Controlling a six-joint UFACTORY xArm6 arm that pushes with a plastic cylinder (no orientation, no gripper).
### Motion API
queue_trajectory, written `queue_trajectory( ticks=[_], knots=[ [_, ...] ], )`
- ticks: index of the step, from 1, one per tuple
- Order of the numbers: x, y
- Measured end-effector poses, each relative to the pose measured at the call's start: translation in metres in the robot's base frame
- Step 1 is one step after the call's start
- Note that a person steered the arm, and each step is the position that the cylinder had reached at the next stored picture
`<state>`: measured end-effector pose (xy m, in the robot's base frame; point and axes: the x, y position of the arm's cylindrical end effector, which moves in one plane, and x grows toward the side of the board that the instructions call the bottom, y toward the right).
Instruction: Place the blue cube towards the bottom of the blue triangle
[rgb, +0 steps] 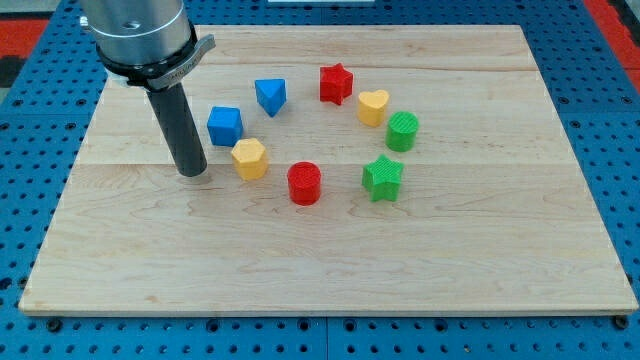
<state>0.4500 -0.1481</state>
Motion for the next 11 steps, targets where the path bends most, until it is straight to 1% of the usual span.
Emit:
queue_trajectory(
  ticks=[1,2,3,4,5,6,7,10,11],
  knots=[
    [0.0,-0.002],
    [-0.006,0.009],
    [-0.006,0.041],
    [-0.006,0.0],
    [-0.017,-0.022],
    [-0.038,0.004],
    [-0.051,0.003],
    [-0.069,0.0],
    [-0.069,0.026]
  ],
)
